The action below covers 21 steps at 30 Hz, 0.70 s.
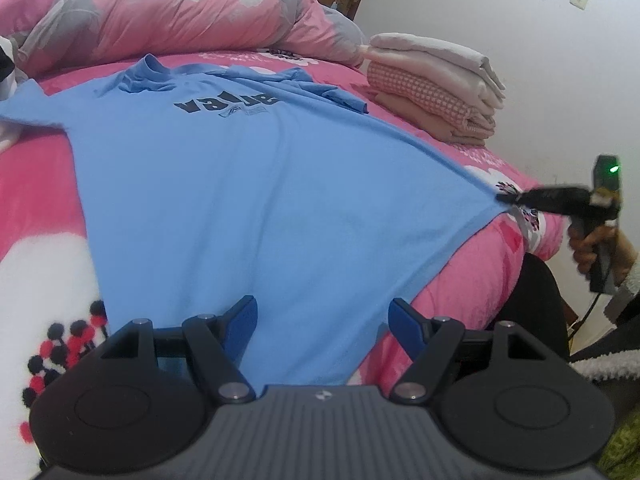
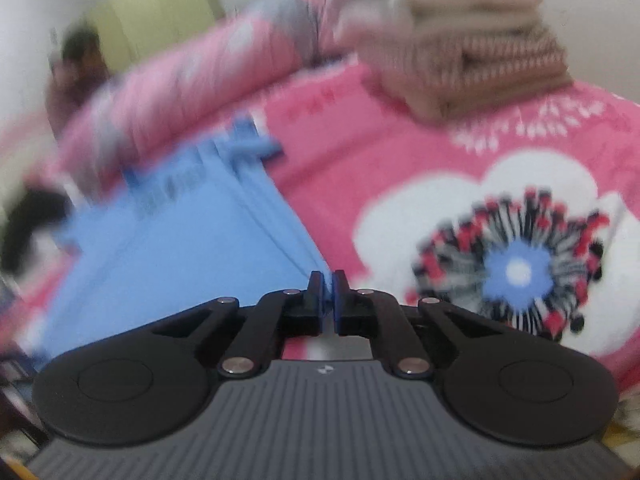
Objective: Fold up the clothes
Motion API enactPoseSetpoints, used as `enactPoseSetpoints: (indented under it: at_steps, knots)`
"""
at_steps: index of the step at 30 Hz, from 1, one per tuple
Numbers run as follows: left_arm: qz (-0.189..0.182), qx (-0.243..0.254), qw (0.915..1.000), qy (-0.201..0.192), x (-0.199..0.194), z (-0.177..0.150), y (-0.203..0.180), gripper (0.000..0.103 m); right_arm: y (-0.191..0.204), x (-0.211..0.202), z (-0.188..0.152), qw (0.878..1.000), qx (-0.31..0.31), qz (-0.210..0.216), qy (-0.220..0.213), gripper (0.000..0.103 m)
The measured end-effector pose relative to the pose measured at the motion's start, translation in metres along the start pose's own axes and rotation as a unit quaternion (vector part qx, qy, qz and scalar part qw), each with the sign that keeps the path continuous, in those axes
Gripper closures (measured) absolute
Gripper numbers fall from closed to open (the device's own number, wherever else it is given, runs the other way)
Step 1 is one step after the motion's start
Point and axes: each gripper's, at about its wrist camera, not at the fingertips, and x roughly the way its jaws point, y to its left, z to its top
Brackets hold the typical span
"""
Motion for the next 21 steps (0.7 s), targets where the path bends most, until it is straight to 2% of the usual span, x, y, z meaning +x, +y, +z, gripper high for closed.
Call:
enactPoseSetpoints:
  at_steps: [1, 4, 8, 11, 15, 19, 21]
  knots:
    - [0.002, 0.001, 1.0, 0.002, -0.001, 0.001, 0.0, 0.029, 0.0, 0.008, -0.006, 1.0, -0.009, -0.01, 0.011, 0.1]
    - [0.015, 0.006, 0.9999, 0.004, -0.007, 0.006, -0.003, 0.029, -0.009, 0.0, -0.002, 1.0, 0.024, 0.006, -0.005, 0.095]
    - [0.018, 0.009, 0.9996, -0.02, -0.021, 0.018, -0.001, 0.029, -0.017, -0.019, 0.019, 0.998, 0.041, 0.015, -0.04, 0.082]
    - [0.017, 0.014, 0.9991, -0.036, -0.02, 0.029, 0.0, 0.029, -0.011, -0.014, 0.041, 0.997, 0.036, 0.043, -0.047, 0.073]
    - [0.036, 0.016, 0.9985, -0.038, 0.005, 0.042, 0.002, 0.029, 0.019, 0.022, 0.079, 0.996, 0.002, 0.088, -0.027, 0.044]
    - [0.047, -0.01, 0.998, -0.04, 0.031, 0.047, 0.015, 0.029, 0.042, 0.083, 0.123, 0.988, 0.019, 0.15, 0.015, 0.032]
    - [0.048, -0.024, 0.9977, -0.041, 0.039, 0.047, 0.023, 0.029, 0.044, 0.123, 0.144, 0.986, 0.054, 0.152, 0.039, 0.032]
